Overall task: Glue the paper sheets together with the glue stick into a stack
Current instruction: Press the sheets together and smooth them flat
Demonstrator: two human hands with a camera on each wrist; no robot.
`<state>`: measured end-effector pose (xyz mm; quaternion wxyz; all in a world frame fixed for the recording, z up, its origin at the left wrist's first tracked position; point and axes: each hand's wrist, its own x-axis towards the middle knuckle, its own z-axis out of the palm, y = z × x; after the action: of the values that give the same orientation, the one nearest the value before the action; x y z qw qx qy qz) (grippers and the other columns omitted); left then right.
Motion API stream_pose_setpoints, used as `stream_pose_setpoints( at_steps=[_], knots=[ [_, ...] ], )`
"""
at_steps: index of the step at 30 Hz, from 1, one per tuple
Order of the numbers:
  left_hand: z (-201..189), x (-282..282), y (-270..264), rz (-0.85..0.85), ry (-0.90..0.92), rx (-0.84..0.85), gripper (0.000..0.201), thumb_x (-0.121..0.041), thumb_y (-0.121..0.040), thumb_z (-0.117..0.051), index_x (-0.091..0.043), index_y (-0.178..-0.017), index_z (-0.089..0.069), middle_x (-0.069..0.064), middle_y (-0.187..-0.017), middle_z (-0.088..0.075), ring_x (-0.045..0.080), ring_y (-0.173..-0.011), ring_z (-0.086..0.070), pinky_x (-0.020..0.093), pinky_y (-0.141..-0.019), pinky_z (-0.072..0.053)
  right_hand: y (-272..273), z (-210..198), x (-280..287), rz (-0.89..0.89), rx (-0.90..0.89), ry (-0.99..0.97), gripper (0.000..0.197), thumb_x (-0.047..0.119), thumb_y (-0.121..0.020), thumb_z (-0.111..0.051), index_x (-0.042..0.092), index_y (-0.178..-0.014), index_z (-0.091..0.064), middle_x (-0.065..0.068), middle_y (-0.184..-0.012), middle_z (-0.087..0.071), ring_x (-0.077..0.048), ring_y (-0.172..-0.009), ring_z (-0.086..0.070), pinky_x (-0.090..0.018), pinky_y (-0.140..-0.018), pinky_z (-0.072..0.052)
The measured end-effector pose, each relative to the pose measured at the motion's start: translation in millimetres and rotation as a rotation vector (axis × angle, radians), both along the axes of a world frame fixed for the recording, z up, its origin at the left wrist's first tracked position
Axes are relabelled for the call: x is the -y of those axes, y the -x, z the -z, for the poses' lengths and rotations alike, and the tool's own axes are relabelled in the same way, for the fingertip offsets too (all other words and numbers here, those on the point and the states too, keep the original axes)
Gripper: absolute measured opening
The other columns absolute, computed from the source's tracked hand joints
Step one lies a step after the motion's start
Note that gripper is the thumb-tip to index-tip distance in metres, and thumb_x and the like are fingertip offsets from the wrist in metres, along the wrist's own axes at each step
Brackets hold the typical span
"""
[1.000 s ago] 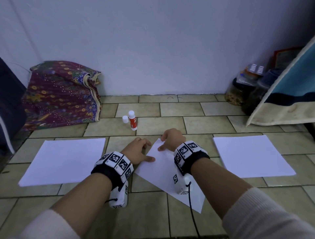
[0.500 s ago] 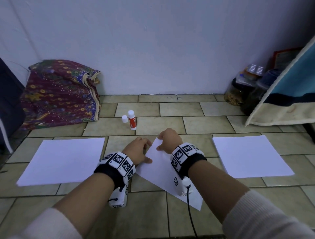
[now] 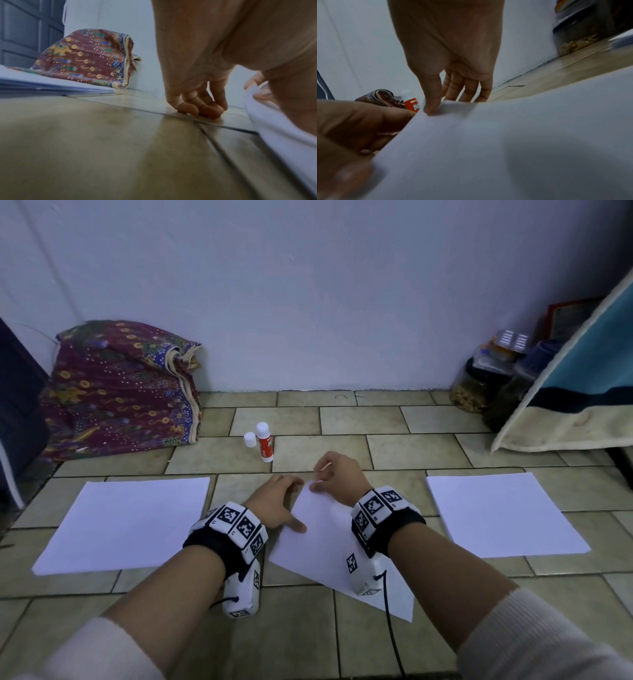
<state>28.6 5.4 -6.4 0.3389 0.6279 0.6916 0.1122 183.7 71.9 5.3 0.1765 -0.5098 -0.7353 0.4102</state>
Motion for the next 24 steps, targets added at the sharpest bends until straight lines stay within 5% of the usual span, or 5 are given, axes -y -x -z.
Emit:
stream_pose_setpoints(
  at_steps=[3,6,8,13,24],
  knots=[
    [0.0,0.2,5.3,-0.096,0.023,0.334,0.046,-0.02,-0.084,-0.073,-0.019,-0.127,-0.056,0.005,-0.12,-0.064,0.018,-0.113,-0.059,0.035,-0.101,-0.045,0.3,-1.2,0.9,-0.001,-0.058,0.029,0.03,0.008,-0.077,-0.077,0.016,-0.097,-0.056,0.002,-0.078,-0.06,-0.011,-0.076,-0.057,-0.017,-0.063,-0.043],
    [2.1,1.1,8.3,-0.158,-0.008,0.338,0.008,-0.022,-0.092,-0.064,-0.015,-0.094,-0.067,0.002,-0.093,-0.068,0.014,-0.088,-0.062,0.028,-0.088,-0.047,1.1,1.4,2.1,-0.013,-0.085,0.039,0.031,0.007,-0.077,-0.077,0.016,-0.099,-0.058,0.003,-0.074,-0.061,-0.012,-0.076,-0.059,-0.016,-0.064,-0.043],
    [5.7,0.6,9.1,-0.177,-0.014,0.31,0.017,-0.02,-0.09,-0.065,-0.01,-0.076,-0.064,0.006,-0.079,-0.063,0.017,-0.076,-0.058,0.031,-0.079,-0.045,1.6,1.3,2.0,-0.003,-0.11,0.078,0.033,0.006,-0.076,-0.077,0.017,-0.099,-0.057,0.004,-0.074,-0.061,-0.01,-0.074,-0.059,-0.016,-0.062,-0.043],
    [9.2,1.3,10.6,-0.231,0.011,0.394,0.003,-0.014,-0.085,-0.071,-0.013,-0.086,-0.074,0.008,-0.091,-0.074,0.023,-0.089,-0.07,0.033,-0.09,-0.051,1.4,-1.6,1.6,0.027,-0.185,0.227,0.037,0.006,-0.073,-0.08,0.015,-0.102,-0.06,0.005,-0.072,-0.063,-0.004,-0.067,-0.059,-0.015,-0.058,-0.043],
    [6.4,2.1,8.8,-0.206,0.019,0.402,0.008,-0.015,-0.085,-0.071,-0.014,-0.078,-0.073,0.007,-0.088,-0.074,0.018,-0.083,-0.066,0.03,-0.087,-0.049,1.5,3.3,1.2,0.013,-0.206,0.171,0.029,0.002,-0.075,-0.077,0.014,-0.098,-0.066,0.003,-0.072,-0.061,-0.01,-0.073,-0.06,-0.019,-0.068,-0.047]
  ],
)
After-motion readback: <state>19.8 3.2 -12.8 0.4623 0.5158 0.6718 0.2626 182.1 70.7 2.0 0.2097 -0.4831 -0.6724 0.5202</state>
